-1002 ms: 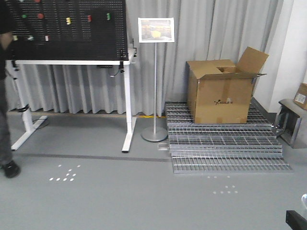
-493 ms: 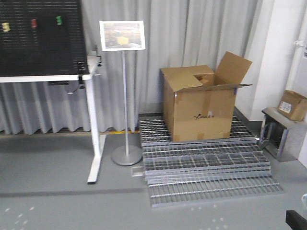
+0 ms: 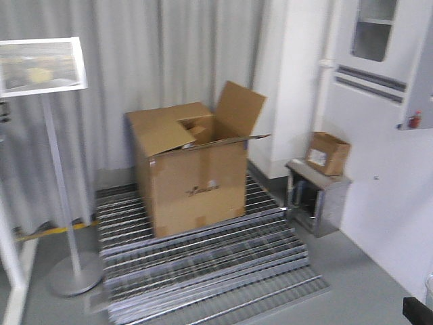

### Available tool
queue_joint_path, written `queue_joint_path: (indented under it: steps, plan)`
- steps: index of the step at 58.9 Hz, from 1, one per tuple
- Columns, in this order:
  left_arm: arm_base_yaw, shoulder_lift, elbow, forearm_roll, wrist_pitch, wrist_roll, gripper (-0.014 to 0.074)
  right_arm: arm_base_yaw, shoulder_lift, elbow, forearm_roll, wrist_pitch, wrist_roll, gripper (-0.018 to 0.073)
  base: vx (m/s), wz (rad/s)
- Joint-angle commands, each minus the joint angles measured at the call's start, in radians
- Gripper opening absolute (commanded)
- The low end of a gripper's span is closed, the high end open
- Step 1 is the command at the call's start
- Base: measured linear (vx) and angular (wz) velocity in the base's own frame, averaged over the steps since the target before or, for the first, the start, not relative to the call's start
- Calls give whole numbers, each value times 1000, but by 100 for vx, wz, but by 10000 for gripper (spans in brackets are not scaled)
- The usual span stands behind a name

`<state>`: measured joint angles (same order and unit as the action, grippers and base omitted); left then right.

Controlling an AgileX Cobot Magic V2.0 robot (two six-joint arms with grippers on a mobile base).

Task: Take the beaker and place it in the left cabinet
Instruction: 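Drive the base across the lab to the open white cabinet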

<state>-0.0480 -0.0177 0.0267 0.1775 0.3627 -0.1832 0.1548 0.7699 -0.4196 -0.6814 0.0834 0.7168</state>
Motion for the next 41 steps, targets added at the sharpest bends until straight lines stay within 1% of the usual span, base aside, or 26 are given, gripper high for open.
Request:
queue_joint_path:
  steps: [1, 41]
  plan:
    - [-5, -10, -15, 3, -75, -4, 4, -6, -4, -34, -11, -69, -5, -1, 58, -62]
    - [-5, -10, -15, 3, -75, -4, 4, -6, -4, -34, -11, -68, -5, -1, 52, -60]
